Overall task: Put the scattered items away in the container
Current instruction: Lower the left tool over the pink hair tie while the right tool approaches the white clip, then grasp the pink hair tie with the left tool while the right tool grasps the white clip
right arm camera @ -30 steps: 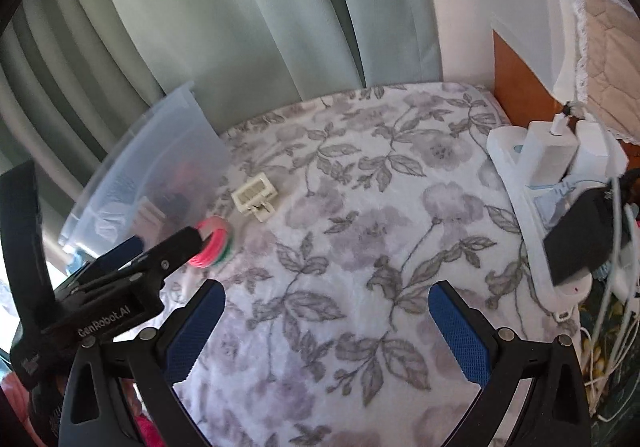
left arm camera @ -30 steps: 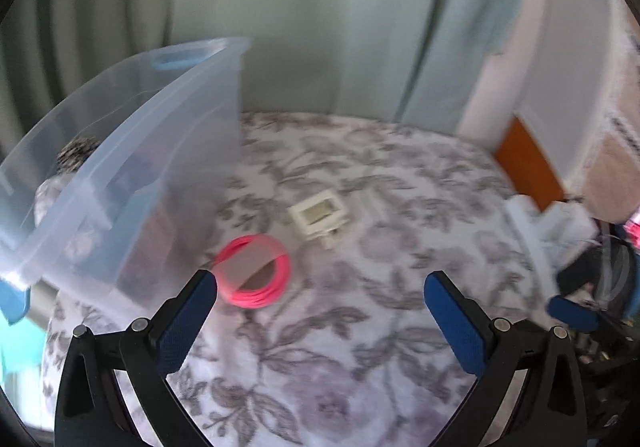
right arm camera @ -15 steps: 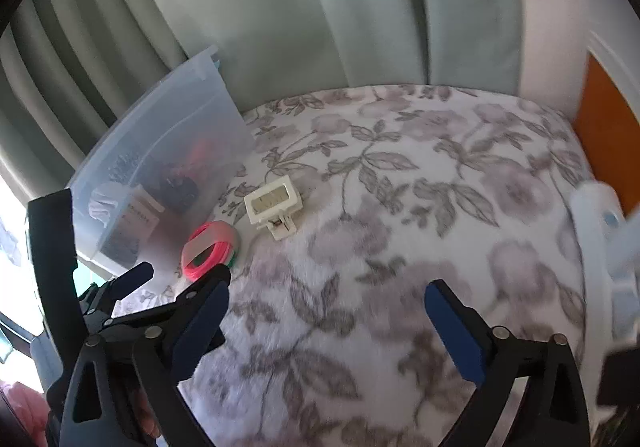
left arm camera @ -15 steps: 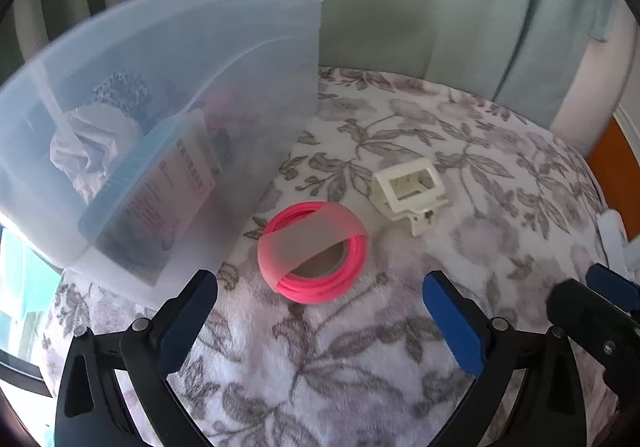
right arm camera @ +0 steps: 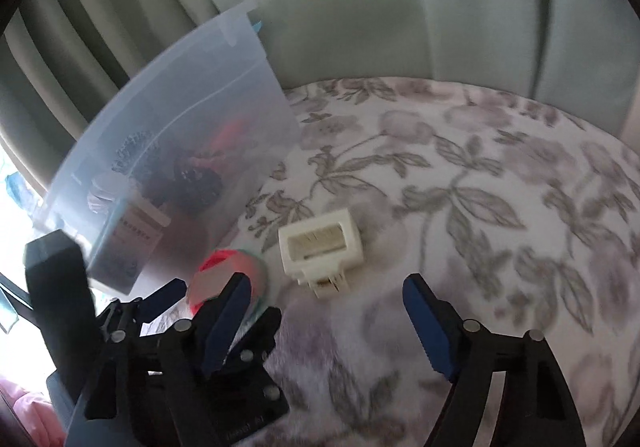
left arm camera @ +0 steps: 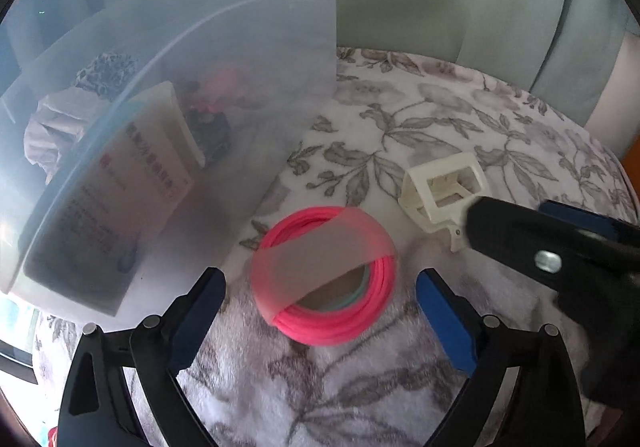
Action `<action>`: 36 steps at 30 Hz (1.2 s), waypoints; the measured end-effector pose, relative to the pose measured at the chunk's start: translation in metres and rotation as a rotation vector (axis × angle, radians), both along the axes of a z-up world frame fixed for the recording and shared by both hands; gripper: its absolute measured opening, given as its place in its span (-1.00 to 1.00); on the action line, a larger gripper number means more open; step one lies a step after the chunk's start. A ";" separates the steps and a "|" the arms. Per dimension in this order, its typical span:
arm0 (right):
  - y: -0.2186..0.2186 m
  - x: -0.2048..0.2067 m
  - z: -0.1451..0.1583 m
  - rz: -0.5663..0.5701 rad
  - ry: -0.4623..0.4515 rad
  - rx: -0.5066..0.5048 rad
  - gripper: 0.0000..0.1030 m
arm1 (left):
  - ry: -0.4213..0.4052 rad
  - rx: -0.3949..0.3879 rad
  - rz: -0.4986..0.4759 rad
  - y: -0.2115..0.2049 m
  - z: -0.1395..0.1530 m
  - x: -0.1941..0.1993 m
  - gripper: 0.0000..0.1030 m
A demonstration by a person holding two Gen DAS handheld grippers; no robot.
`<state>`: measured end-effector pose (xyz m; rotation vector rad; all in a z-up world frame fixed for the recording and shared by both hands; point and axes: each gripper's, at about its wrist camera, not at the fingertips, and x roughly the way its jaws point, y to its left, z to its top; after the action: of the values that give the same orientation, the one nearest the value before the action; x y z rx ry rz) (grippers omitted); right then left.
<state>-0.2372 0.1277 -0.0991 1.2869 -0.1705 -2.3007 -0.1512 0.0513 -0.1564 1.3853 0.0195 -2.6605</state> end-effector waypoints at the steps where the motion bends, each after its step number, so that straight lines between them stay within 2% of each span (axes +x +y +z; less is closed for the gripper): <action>1: -0.004 -0.005 -0.002 0.010 -0.003 0.006 0.55 | 0.002 0.016 -0.008 0.000 -0.001 -0.001 0.87; 4: -0.011 -0.015 -0.009 0.025 -0.013 0.010 0.54 | 0.011 0.028 -0.007 -0.001 -0.003 -0.002 0.87; 7: -0.016 -0.024 -0.015 0.038 -0.030 0.022 0.46 | -0.005 0.045 -0.008 -0.002 -0.010 -0.007 0.81; 12: -0.028 -0.029 -0.023 0.072 -0.028 0.073 0.36 | 0.013 0.048 -0.018 -0.004 -0.013 -0.011 0.81; 13: -0.030 -0.029 -0.023 0.073 -0.023 0.080 0.34 | 0.016 0.051 -0.019 -0.004 -0.013 -0.011 0.81; 15: -0.031 -0.031 -0.023 0.065 -0.019 0.090 0.16 | 0.020 0.055 -0.021 -0.005 -0.014 -0.012 0.79; 19: -0.028 -0.030 -0.022 0.042 -0.022 0.092 0.12 | 0.029 0.063 -0.014 -0.009 -0.013 -0.012 0.70; 25: -0.006 -0.013 -0.009 -0.056 -0.017 0.084 0.12 | 0.040 0.073 0.007 -0.017 -0.012 -0.013 0.50; 36: 0.041 0.046 0.016 -0.224 -0.047 0.063 0.12 | 0.036 0.065 0.001 -0.024 -0.012 -0.013 0.39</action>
<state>-0.1914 0.1689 -0.0830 1.4176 -0.2725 -2.4814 -0.1638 0.0275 -0.1684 1.3556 0.1121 -2.7064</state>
